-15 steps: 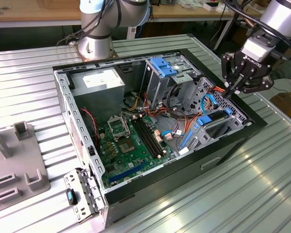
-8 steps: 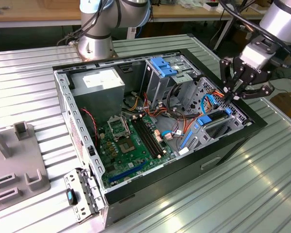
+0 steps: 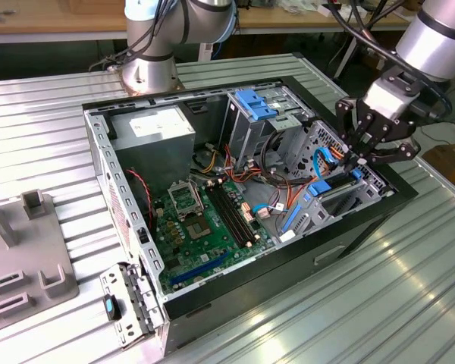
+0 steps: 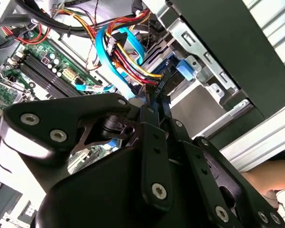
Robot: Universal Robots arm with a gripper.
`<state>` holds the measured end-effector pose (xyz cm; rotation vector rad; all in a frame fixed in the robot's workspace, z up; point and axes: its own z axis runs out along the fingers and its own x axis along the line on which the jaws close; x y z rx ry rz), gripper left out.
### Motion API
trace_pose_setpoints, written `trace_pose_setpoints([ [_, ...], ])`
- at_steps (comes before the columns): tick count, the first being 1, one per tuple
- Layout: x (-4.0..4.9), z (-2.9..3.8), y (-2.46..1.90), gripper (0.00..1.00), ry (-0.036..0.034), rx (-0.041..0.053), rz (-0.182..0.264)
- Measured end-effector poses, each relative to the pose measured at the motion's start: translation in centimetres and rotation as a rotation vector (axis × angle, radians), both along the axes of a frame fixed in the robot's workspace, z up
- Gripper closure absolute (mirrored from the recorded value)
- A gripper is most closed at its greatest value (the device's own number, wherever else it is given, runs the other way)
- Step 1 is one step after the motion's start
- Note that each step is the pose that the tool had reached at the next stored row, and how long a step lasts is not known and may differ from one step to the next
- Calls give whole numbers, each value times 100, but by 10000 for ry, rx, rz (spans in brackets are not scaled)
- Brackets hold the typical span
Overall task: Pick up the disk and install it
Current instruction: 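Insert the first disk wire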
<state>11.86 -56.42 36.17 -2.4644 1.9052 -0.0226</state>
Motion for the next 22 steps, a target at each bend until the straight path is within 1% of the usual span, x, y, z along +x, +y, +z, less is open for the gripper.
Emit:
trace_pose_setpoints([
  [4, -1, -4, 0, 83, 0, -2, -113],
  [5, -1, -8, 0, 83, 0, 0, -235],
  [6, -1, -13, 0, 83, 0, -3, -554],
  [7, -1, -18, 0, 83, 0, -3, -763],
  [13, -25, -56, 0, 83, 0, -3, -898],
  [15, -26, -89, 0, 83, 0, -5, -963],
  [20, -30, -106, 0, 83, 0, -6, -1018],
  [22, -31, -118, 0, 83, 0, -4, -1132],
])
